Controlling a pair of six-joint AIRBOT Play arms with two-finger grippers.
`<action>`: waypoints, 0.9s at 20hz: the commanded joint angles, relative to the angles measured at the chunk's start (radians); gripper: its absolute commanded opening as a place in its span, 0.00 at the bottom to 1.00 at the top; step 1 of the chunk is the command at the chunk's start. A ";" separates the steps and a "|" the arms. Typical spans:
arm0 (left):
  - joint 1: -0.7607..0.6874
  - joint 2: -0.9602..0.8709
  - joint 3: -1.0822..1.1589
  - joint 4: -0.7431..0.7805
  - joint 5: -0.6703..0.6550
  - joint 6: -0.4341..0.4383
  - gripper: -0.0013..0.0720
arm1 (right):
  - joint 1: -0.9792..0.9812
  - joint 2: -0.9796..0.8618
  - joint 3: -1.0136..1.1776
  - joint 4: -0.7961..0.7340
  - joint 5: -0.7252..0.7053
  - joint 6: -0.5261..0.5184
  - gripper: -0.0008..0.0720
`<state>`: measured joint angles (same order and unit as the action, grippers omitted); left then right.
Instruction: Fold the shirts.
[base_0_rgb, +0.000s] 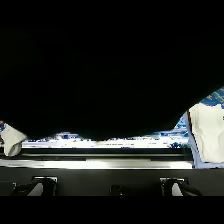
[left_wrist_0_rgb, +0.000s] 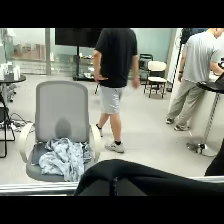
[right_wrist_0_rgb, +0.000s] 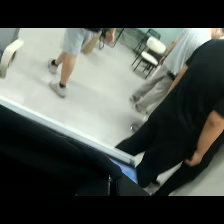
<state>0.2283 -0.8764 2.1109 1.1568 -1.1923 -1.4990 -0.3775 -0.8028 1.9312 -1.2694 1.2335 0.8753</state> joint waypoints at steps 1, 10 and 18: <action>0.001 -0.090 -0.047 0.007 -0.018 0.037 0.05 | 0.000 -0.135 0.005 -0.030 0.162 0.001 0.07; -0.083 -0.583 -0.599 0.006 0.048 0.143 0.05 | 0.261 -0.886 0.003 -0.191 0.216 0.130 0.07; -0.123 -0.819 -0.588 -0.156 0.511 0.141 0.05 | 0.263 -1.096 0.003 -0.175 -0.279 0.301 0.07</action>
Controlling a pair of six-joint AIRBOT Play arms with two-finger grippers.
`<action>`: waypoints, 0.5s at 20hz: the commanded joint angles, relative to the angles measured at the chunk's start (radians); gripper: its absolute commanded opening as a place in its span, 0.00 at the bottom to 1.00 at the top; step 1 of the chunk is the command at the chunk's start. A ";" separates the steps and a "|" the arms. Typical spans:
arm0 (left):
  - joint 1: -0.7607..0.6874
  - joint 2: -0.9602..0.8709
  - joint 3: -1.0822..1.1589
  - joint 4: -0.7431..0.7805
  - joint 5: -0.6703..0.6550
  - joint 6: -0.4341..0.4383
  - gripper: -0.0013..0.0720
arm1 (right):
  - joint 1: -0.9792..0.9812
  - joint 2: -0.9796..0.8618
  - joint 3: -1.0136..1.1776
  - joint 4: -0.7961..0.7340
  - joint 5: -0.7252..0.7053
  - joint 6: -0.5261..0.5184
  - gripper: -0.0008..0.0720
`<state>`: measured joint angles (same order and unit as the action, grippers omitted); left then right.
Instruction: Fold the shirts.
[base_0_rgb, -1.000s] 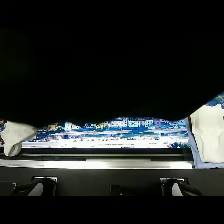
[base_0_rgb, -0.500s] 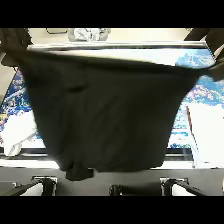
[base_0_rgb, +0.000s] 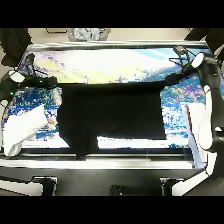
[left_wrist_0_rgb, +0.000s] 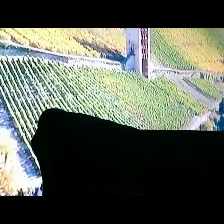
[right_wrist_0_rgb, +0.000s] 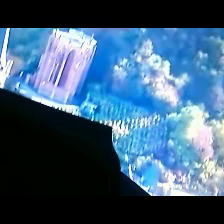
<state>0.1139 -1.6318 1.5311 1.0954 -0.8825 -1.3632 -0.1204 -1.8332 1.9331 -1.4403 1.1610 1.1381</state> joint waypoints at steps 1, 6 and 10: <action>-0.010 -0.078 -0.008 -0.115 0.242 0.005 0.05 | 0.006 -0.079 0.001 -0.005 -0.258 0.050 0.07; -0.008 -0.145 -0.008 -0.127 0.199 0.006 0.05 | 0.005 -0.140 0.001 0.005 -0.270 0.107 0.07; 0.044 -0.036 0.000 -0.064 0.021 0.072 0.05 | 0.005 -0.058 0.003 -0.011 -0.023 0.003 0.07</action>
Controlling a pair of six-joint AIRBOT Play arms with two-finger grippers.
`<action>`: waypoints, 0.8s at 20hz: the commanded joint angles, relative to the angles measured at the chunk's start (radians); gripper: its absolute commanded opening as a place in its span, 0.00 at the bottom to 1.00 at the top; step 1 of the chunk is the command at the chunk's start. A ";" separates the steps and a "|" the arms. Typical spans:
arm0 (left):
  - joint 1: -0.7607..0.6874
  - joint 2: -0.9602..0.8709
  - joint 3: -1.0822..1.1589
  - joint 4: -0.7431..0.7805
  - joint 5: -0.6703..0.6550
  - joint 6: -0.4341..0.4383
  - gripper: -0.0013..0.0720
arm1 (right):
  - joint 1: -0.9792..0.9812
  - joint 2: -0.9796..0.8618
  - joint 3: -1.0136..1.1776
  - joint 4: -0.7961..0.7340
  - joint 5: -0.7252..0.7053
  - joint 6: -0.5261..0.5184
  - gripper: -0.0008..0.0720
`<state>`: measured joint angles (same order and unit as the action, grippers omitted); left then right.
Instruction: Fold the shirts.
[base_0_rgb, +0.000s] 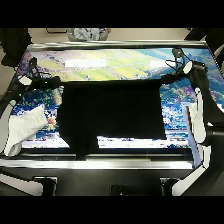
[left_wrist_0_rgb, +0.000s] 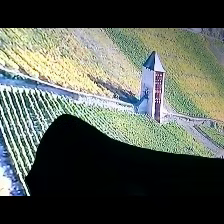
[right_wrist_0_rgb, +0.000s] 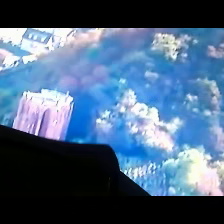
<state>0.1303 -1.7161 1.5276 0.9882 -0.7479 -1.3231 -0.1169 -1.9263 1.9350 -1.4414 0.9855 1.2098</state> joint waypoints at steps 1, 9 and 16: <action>0.038 0.064 0.004 0.073 -0.193 0.020 0.05 | 0.001 0.048 0.001 -0.009 0.267 -0.108 0.07; 0.031 0.027 -0.137 0.113 -0.484 -0.104 0.05 | 0.002 -0.030 -0.122 0.099 0.486 -0.125 0.07; 0.042 0.024 -0.153 0.113 -0.517 -0.147 0.05 | 0.002 -0.027 -0.123 0.094 0.555 -0.121 0.07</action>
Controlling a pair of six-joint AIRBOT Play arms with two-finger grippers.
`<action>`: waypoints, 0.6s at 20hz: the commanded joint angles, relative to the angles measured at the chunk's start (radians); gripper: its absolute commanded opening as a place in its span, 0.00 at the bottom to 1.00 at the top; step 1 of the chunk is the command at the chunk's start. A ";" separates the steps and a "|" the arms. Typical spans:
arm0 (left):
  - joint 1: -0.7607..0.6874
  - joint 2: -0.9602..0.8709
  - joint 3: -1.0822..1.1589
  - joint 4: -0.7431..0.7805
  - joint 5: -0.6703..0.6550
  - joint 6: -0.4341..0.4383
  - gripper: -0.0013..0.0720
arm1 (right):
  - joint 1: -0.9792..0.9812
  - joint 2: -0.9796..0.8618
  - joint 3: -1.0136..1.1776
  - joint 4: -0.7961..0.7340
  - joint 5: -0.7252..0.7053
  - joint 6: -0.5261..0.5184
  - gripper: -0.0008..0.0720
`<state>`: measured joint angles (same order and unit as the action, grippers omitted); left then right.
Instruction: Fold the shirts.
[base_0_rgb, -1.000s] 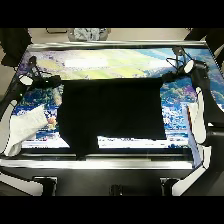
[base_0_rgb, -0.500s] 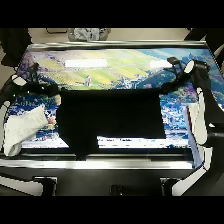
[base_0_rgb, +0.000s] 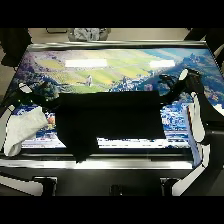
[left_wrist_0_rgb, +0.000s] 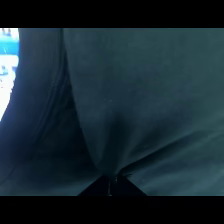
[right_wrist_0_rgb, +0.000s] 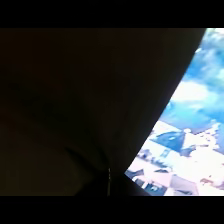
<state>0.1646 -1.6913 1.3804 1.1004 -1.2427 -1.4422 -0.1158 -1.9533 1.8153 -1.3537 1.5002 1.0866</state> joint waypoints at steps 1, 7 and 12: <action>0.013 -0.001 -0.005 0.001 -0.024 -0.028 0.05 | 0.001 0.000 -0.003 0.007 0.040 0.011 0.07; 0.070 0.008 0.088 -0.003 -0.150 0.004 0.72 | -0.037 0.073 -0.003 0.027 0.080 -0.061 0.75; 0.167 0.174 -0.100 0.001 -0.246 0.057 0.72 | -0.192 0.218 -0.114 0.028 0.238 -0.081 0.77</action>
<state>0.2909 -1.6024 1.3911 1.1000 -1.4364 -1.4208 -0.2405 -1.8126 1.7752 -1.3239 1.6733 1.0241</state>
